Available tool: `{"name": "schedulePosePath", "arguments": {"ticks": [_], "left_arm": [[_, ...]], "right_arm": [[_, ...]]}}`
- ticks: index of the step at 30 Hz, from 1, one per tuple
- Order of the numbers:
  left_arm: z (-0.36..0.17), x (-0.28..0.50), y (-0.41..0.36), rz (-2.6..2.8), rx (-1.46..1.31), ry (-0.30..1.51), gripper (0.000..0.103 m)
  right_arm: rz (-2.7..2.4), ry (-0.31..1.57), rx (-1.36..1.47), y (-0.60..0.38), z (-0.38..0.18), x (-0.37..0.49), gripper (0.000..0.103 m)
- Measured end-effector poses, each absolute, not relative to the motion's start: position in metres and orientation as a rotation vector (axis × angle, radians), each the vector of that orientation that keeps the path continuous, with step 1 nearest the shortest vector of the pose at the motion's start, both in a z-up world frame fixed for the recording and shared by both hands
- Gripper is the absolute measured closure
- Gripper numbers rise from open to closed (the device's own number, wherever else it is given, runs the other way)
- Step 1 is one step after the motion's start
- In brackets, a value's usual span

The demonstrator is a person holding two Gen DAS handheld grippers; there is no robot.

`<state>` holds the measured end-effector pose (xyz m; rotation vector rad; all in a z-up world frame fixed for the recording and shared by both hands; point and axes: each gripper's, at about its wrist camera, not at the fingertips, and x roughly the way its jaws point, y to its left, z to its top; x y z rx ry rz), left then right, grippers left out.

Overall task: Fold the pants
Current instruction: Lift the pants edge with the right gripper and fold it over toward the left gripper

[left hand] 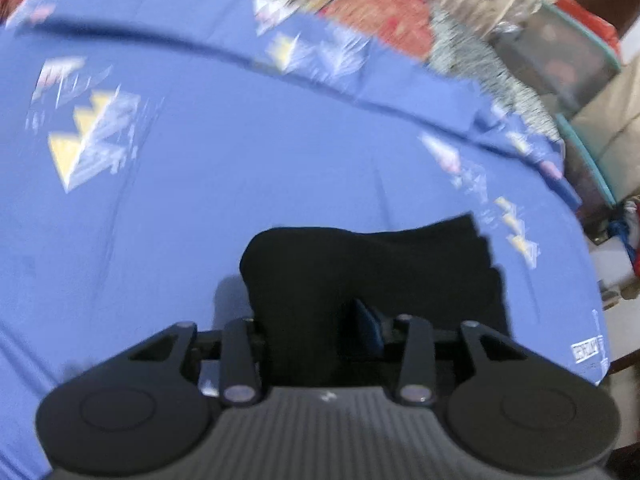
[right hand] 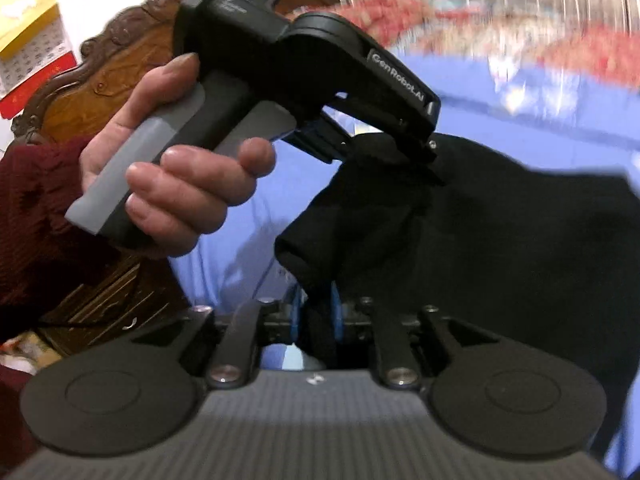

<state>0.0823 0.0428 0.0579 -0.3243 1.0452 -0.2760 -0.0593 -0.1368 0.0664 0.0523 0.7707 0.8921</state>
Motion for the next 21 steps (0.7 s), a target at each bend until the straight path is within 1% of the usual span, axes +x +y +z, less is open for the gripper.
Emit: {"name": "schedulePosePath", "arguments": {"ticks": [1, 2, 3, 5, 7, 9, 11, 14, 16, 19, 20, 21], "left_arm": [[0.055, 0.08, 0.044, -0.277, -0.334, 1.047, 0.058], [0.053, 0.077, 0.046, -0.274, -0.336, 1.042, 0.048], [0.053, 0.074, 0.047, -0.269, -0.33, 1.029, 0.042], [0.055, 0.066, 0.051, -0.265, -0.316, 1.014, 0.041], [0.056, 0.057, 0.055, -0.258, -0.312, 1.009, 0.039], [0.058, 0.046, 0.059, -0.26, -0.325, 0.998, 0.031], [0.06, 0.037, 0.06, -0.273, -0.335, 0.983, 0.029], [0.066, 0.028, 0.051, -0.278, -0.29, 0.964, 0.026], [0.067, 0.022, 0.04, -0.262, -0.214, 0.952, 0.025], [0.059, 0.017, 0.023, -0.206, -0.089, 0.961, 0.024], [0.053, 0.017, 0.019, -0.187, -0.054, 0.972, 0.022], [0.045, 0.018, 0.015, -0.164, -0.021, 0.983, 0.016]], "right_arm": [[0.896, 0.767, 0.073, -0.14, 0.07, -0.06, 0.082], [0.901, 0.746, 0.093, -0.146, 0.075, -0.062, 0.077], [0.901, 0.714, 0.117, -0.154, 0.083, -0.064, 0.064], [0.873, 0.644, 0.166, -0.174, 0.097, -0.071, 0.054], [0.823, 0.596, 0.249, -0.2, 0.106, -0.072, 0.054], [0.738, 0.576, 0.336, -0.225, 0.11, -0.072, 0.054], [0.632, 0.59, 0.388, -0.243, 0.105, -0.068, 0.053], [0.52, 0.66, 0.429, -0.254, 0.09, -0.063, 0.054], [0.49, 0.701, 0.435, -0.252, 0.082, -0.067, 0.054], [0.468, 0.772, 0.381, -0.231, 0.069, -0.066, 0.053], [0.463, 0.799, 0.365, -0.222, 0.064, -0.066, 0.053], [0.455, 0.82, 0.352, -0.218, 0.06, -0.068, 0.052]]}}
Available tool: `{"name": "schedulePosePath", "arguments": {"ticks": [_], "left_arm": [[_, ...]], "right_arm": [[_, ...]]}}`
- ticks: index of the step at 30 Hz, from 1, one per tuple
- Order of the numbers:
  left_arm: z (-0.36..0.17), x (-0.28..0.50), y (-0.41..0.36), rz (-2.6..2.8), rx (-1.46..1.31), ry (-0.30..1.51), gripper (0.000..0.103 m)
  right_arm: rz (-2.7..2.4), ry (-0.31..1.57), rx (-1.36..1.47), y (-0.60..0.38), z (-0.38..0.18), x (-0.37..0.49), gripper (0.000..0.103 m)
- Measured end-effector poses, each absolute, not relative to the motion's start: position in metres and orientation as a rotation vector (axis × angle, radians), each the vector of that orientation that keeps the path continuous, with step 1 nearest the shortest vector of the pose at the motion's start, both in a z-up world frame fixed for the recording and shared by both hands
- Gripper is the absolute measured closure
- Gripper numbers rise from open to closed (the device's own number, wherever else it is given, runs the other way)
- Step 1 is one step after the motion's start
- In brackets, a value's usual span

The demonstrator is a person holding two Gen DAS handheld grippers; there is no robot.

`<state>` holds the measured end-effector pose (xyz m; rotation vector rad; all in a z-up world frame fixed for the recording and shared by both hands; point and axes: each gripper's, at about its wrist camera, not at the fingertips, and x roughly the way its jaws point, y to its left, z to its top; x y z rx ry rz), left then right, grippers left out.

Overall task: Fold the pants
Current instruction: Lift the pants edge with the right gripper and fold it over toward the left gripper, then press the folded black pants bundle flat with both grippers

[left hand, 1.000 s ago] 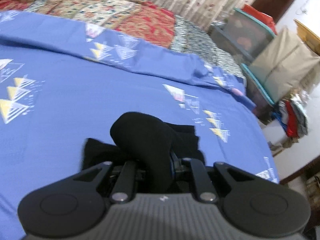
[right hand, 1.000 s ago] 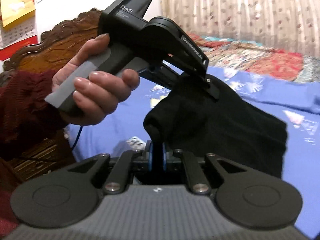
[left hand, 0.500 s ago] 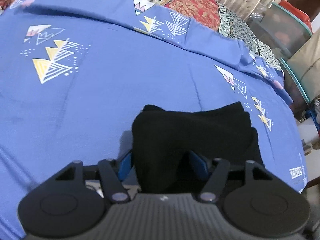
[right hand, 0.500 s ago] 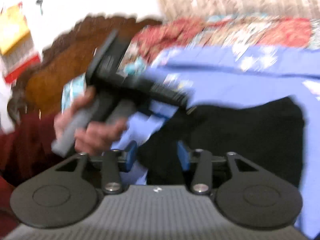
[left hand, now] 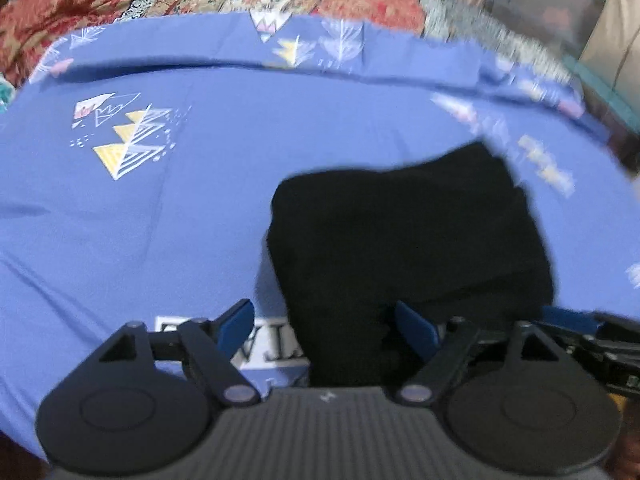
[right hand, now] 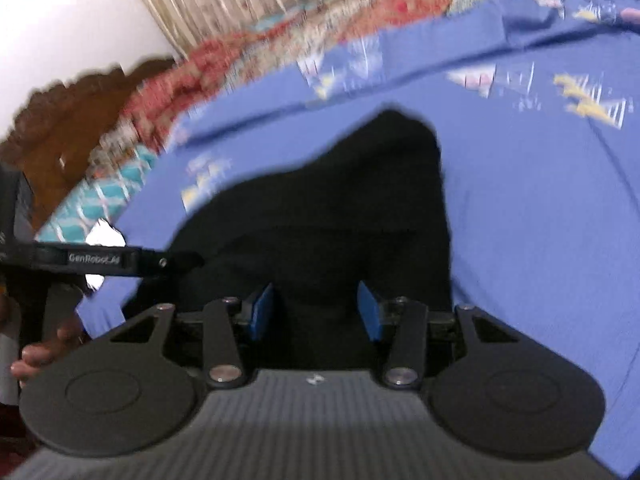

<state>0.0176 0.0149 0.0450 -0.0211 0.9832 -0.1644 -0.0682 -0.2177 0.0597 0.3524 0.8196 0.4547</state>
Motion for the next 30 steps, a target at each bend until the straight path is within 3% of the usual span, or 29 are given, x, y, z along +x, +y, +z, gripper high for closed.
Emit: {"name": "schedulePosePath", "arguments": {"ticks": [9, 18, 30], "left_arm": [[0.028, 0.01, 0.005, -0.09, 0.032, 0.956, 0.001], [0.026, 0.005, 0.003, -0.056, 0.038, 0.939, 0.0], [0.028, 0.0, 0.001, -0.02, 0.032, 0.933, 0.0]], "right_arm": [[0.43, 0.855, 0.379, -0.225, 0.044, -0.061, 0.049], [0.426, 0.857, 0.387, -0.22, 0.038, -0.065, 0.034], [0.392, 0.876, 0.423, -0.229, 0.038, -0.07, 0.032]]}}
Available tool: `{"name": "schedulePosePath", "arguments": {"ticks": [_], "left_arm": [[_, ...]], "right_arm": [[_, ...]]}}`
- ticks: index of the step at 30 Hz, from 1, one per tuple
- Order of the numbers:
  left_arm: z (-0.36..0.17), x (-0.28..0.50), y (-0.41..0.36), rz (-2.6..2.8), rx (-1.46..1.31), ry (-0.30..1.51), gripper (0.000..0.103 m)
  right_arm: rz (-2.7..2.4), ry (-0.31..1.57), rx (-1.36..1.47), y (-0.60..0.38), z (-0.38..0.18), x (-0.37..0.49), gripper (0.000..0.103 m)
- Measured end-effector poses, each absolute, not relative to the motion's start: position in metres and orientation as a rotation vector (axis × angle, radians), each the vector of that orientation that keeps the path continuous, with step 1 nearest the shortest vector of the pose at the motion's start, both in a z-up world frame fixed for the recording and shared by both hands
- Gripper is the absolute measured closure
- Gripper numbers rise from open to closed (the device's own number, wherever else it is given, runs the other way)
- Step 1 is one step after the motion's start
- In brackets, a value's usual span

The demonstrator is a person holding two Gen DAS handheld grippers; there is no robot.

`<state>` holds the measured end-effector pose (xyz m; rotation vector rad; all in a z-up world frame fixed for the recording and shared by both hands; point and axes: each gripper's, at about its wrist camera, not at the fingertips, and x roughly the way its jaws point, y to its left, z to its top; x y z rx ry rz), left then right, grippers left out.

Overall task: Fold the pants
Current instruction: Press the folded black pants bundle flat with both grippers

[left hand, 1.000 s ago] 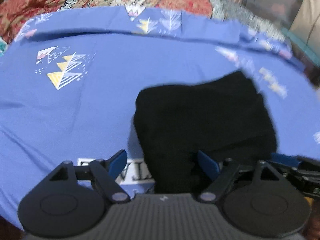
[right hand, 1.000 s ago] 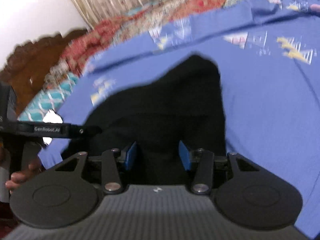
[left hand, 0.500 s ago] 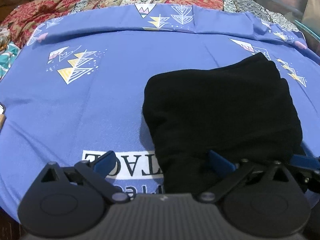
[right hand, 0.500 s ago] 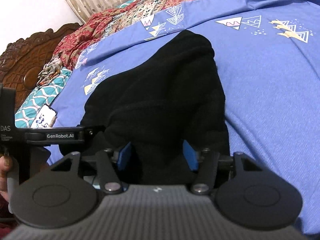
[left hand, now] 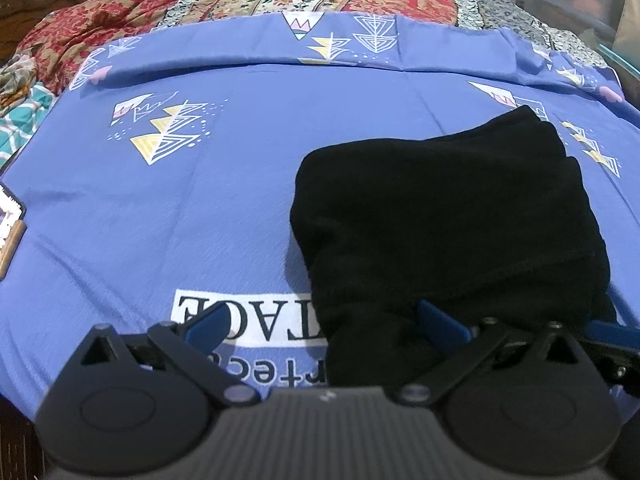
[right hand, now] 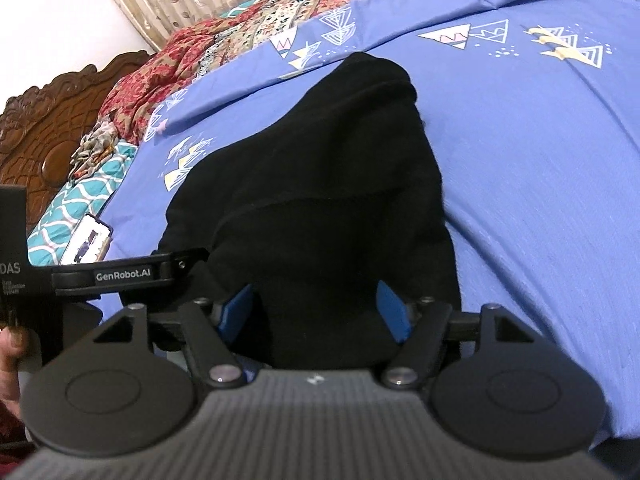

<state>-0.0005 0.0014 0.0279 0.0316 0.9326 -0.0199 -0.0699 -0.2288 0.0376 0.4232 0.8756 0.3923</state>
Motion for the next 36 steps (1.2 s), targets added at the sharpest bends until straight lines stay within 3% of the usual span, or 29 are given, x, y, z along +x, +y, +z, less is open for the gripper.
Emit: {"name": "schedulePosePath", "arguments": {"ticks": [16, 36], "left_arm": [[0.034, -0.012, -0.003, 0.019, 0.056, 0.932, 0.0], [0.031, -0.006, -0.018, 0.046, 0.139, 0.94, 0.0]], "right_arm": [[0.373, 0.891, 0.474, -0.245, 0.037, -0.076, 0.032], [0.512, 0.823, 0.613, -0.267, 0.027, -0.076, 0.009]]}}
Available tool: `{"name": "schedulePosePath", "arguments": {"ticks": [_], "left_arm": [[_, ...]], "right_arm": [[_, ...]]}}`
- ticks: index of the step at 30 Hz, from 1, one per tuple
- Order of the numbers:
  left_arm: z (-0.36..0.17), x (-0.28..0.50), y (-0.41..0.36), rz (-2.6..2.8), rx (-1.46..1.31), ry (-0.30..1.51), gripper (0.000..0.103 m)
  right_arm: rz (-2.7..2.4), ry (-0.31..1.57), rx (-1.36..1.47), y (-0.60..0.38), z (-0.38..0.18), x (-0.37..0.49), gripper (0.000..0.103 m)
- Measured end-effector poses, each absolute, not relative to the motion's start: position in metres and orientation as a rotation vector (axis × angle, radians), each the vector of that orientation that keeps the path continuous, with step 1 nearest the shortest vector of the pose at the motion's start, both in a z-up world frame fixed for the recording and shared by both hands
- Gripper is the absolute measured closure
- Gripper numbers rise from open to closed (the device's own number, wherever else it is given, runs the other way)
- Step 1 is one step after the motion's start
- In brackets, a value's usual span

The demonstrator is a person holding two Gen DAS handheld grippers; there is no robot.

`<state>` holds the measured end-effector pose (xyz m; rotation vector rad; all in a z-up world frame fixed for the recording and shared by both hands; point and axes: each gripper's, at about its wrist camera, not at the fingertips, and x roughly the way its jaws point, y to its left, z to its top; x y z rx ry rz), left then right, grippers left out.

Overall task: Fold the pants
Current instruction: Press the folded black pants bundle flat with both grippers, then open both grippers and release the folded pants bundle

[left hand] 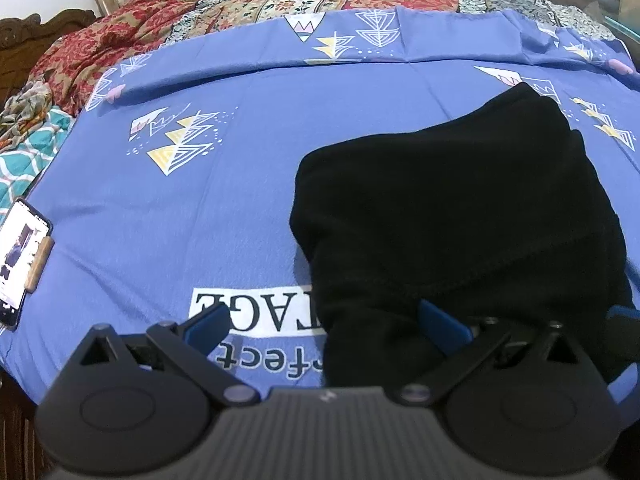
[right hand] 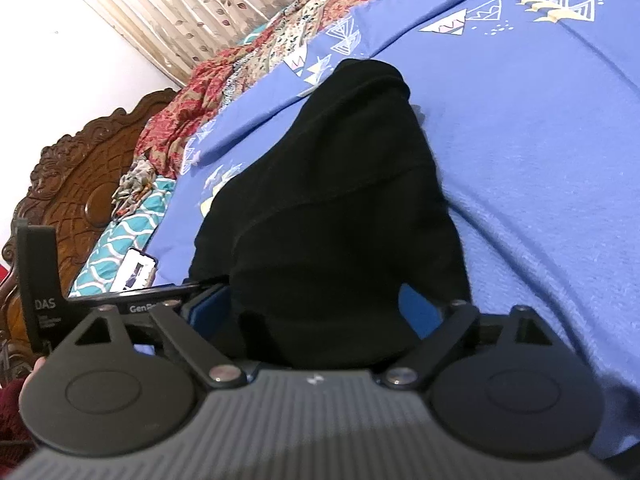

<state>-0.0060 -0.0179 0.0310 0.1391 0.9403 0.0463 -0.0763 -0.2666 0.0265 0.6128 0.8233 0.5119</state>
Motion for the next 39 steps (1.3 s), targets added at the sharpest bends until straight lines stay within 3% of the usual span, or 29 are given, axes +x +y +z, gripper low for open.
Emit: {"name": "schedulePosePath", "arguments": {"ticks": [7, 12, 39], "left_arm": [[0.028, -0.003, -0.013, 0.032, 0.111, 0.943, 0.0], [0.027, -0.005, -0.01, 0.017, 0.095, 0.937, 0.0], [0.022, 0.003, 0.02, -0.089, -0.054, 0.959, 0.0]], "right_arm": [[0.537, 0.816, 0.632, -0.27, 0.026, -0.077, 0.007], [0.555, 0.808, 0.634, -0.267, 0.026, -0.077, 0.0], [0.506, 0.828, 0.565, -0.245, 0.031, -0.076, 0.0]]}}
